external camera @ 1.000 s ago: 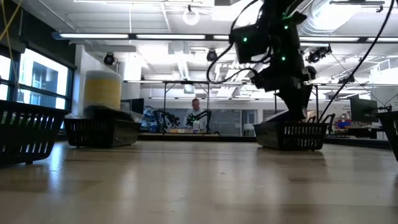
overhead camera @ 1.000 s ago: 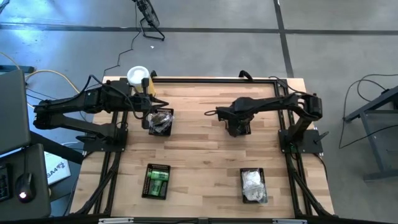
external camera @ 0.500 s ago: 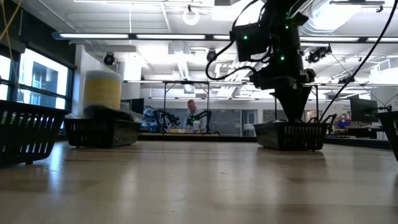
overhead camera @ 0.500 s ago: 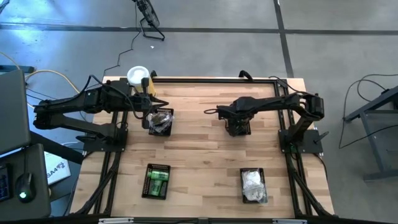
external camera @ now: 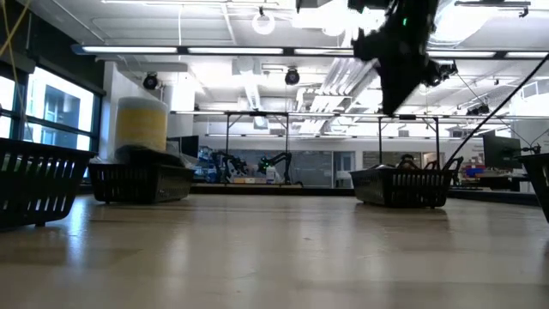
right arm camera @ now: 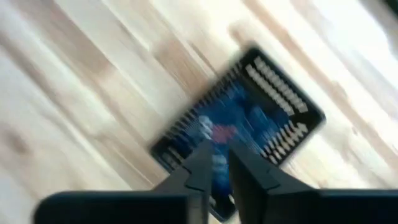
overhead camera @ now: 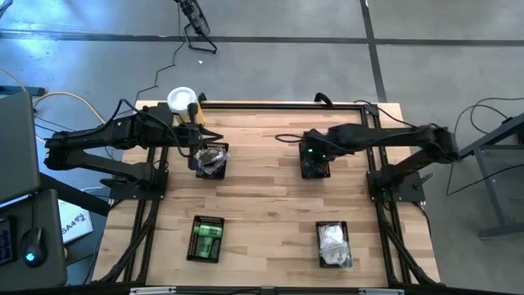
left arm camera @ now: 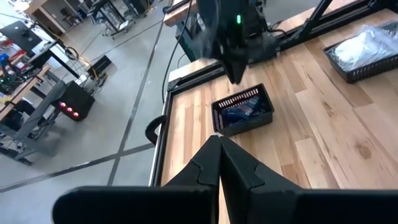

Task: Pick & Place Travel size toiletries
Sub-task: Return to Home Position

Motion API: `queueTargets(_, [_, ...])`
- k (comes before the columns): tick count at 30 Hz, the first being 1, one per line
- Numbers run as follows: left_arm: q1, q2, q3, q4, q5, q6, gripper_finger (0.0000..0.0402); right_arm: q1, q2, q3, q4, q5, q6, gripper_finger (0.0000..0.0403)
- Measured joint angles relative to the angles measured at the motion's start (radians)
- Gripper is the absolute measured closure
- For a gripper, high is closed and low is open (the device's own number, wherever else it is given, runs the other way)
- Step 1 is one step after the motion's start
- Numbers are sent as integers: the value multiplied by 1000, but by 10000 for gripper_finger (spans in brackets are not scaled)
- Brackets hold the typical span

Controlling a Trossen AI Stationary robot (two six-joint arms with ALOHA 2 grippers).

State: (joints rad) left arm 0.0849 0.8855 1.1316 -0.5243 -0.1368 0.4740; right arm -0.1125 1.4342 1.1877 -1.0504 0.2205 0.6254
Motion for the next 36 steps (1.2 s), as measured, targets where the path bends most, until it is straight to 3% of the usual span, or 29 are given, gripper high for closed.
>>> queueTargets(4, [0, 10, 0, 9, 0, 0, 401, 50, -98, 0, 129, 44, -24, 394])
queueTargets(14, [0, 22, 0, 7, 1, 0, 401, 112, -183, 0, 543, 30, -195, 400])
queueTargets(20, [0, 23, 0, 5, 2, -1, 401, 121, -182, 1, 648, -40, -281, 400])
queueTargets(27, [0, 23, 0, -10, 4, -5, 401, 119, -182, 1, 748, -35, -303, 401])
queueTargets(33, [0, 23, 0, -10, 5, -14, 401, 119, -182, 1, 764, 139, -344, 401])
queueTargets(36, [0, 23, 0, -11, 5, -8, 401, 118, -182, 1, 752, 160, -343, 401])
